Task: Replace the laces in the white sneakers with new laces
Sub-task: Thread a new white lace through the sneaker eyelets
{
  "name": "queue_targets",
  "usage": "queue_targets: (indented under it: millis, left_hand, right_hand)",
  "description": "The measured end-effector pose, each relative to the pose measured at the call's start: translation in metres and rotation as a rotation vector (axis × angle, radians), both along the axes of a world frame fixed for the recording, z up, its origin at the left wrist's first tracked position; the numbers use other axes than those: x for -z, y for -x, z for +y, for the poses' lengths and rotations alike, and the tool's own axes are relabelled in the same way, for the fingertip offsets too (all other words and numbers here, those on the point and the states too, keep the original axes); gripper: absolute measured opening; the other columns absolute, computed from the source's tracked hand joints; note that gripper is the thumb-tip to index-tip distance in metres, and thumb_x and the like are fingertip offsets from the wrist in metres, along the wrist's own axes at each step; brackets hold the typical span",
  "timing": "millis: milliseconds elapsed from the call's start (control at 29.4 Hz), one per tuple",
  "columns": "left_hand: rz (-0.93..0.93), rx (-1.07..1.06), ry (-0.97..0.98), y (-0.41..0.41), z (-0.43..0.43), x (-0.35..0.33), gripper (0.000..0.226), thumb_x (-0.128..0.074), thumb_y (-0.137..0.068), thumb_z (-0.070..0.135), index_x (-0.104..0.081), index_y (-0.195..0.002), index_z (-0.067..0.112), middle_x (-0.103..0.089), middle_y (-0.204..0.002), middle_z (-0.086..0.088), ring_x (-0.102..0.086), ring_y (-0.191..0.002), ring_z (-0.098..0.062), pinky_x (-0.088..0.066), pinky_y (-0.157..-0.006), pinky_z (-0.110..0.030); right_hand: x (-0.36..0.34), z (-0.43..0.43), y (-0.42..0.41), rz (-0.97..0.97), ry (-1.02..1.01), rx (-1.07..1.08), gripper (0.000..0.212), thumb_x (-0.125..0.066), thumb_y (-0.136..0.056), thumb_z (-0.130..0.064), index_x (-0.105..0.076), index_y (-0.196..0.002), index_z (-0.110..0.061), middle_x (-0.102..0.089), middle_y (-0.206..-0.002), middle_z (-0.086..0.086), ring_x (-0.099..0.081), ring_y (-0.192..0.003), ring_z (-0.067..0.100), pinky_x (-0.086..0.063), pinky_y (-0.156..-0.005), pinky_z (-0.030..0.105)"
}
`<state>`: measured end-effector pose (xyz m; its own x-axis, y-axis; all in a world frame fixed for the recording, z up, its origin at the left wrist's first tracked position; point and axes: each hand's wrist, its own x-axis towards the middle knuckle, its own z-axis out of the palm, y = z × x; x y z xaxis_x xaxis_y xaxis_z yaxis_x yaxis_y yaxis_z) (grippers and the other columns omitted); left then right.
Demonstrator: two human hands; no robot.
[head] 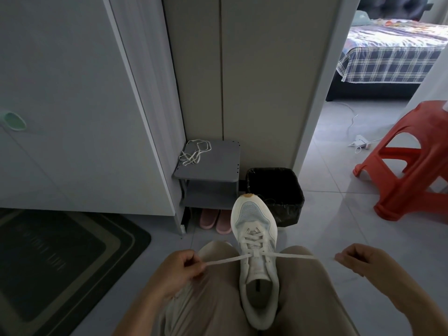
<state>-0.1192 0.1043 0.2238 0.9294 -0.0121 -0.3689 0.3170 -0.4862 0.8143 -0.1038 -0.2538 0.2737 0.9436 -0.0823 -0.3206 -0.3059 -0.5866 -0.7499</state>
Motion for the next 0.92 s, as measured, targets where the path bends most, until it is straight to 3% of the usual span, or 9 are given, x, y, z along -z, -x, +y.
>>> queue_targets:
  millis: [102,238,306,408,476,544,647,749,919]
  left_hand:
    - [-0.340,-0.060,-0.234,-0.004,-0.018,-0.012,0.008,-0.063,-0.086,0.019,-0.061,-0.090,0.026,-0.056,-0.088,0.017,-0.053,-0.084,0.004,-0.042,-0.077,-0.011]
    - [-0.641,0.126,-0.158,-0.004,-0.082,-0.048,0.027,-0.067,-0.083,0.024,-0.062,-0.109,0.021,-0.047,-0.086,0.019,-0.046,-0.079,0.005,-0.038,-0.074,-0.009]
    - [-0.636,0.230,-0.202,-0.002,-0.114,-0.051,0.042,-0.067,-0.082,0.030,-0.055,-0.122,0.025,-0.052,-0.090,0.011,-0.044,-0.078,0.001,-0.037,-0.079,-0.017]
    - [-0.637,0.218,-0.307,-0.006,-0.140,-0.043,0.029,-0.058,-0.089,0.030,-0.059,-0.118,0.027,-0.064,-0.100,0.002,-0.054,-0.088,-0.010,-0.040,-0.086,-0.024]
    - [-0.643,0.111,-0.253,-0.010,-0.139,-0.044,0.019,-0.057,-0.090,0.032,-0.064,-0.106,0.025,-0.065,-0.092,0.005,-0.055,-0.078,-0.004,-0.043,-0.080,-0.022]
    - [-0.666,0.038,-0.174,-0.016,-0.129,-0.045,0.025,-0.062,-0.086,0.034,-0.060,-0.109,0.025,-0.059,-0.086,0.009,-0.047,-0.069,0.000,-0.041,-0.074,-0.017]
    - [-0.633,0.202,-0.136,-0.022,-0.126,-0.055,0.043,-0.069,-0.080,0.035,-0.054,-0.119,0.026,-0.054,-0.084,0.011,-0.043,-0.070,0.003,-0.034,-0.070,-0.007]
    - [-0.709,0.245,-0.102,-0.026,-0.131,-0.065,0.017,-0.057,-0.090,0.030,-0.065,-0.095,0.016,-0.048,-0.068,0.012,-0.044,-0.061,0.004,-0.029,-0.059,-0.007]
    - [-0.693,-0.039,-0.133,-0.046,-0.090,-0.051,0.020,-0.050,-0.090,0.028,-0.066,-0.084,0.017,-0.065,-0.078,0.004,-0.058,-0.071,-0.008,-0.045,-0.066,-0.023]
  right_hand:
    - [-0.011,0.012,-0.004,-0.083,-0.033,-0.026,0.023,-0.068,-0.081,-0.021,-0.059,-0.066,-0.005,-0.043,-0.046,-0.008,-0.037,-0.051,0.013,-0.030,-0.054,0.025]
    - [-0.029,0.045,-0.011,-0.162,-0.046,-0.191,0.019,-0.067,-0.081,-0.024,-0.059,-0.067,-0.013,-0.049,-0.051,-0.006,-0.039,-0.048,0.006,-0.034,-0.052,0.021]
    - [-0.037,0.061,-0.013,-0.211,-0.059,-0.258,0.015,-0.065,-0.082,-0.022,-0.060,-0.070,-0.016,-0.052,-0.053,-0.005,-0.042,-0.047,0.003,-0.036,-0.049,0.016]
    - [-0.047,0.075,-0.013,-0.231,-0.120,-0.333,0.009,-0.061,-0.084,-0.016,-0.061,-0.075,-0.018,-0.058,-0.054,-0.011,-0.049,-0.049,-0.001,-0.040,-0.050,0.011]
    - [-0.048,0.073,-0.013,-0.230,-0.190,-0.320,0.008,-0.059,-0.086,-0.012,-0.061,-0.080,-0.017,-0.059,-0.056,-0.012,-0.050,-0.051,-0.001,-0.042,-0.052,0.013]
    - [-0.048,0.068,-0.014,-0.243,-0.246,-0.275,0.009,-0.058,-0.086,-0.009,-0.062,-0.082,-0.015,-0.058,-0.056,-0.008,-0.048,-0.052,0.002,-0.042,-0.051,0.016]
    - [-0.052,0.071,-0.017,-0.264,-0.270,-0.313,0.012,-0.056,-0.087,-0.007,-0.062,-0.079,-0.014,-0.058,-0.058,-0.007,-0.049,-0.052,0.002,-0.043,-0.052,0.016]
    - [-0.059,0.085,-0.021,-0.282,-0.326,-0.416,0.013,-0.055,-0.088,-0.006,-0.062,-0.082,-0.015,-0.061,-0.063,-0.005,-0.053,-0.056,0.004,-0.044,-0.055,0.015]
    - [-0.058,0.064,-0.033,-0.322,-0.266,-0.387,0.016,-0.054,-0.088,-0.001,-0.063,-0.083,-0.013,-0.060,-0.057,-0.002,-0.051,-0.053,0.004,-0.041,-0.053,0.014]
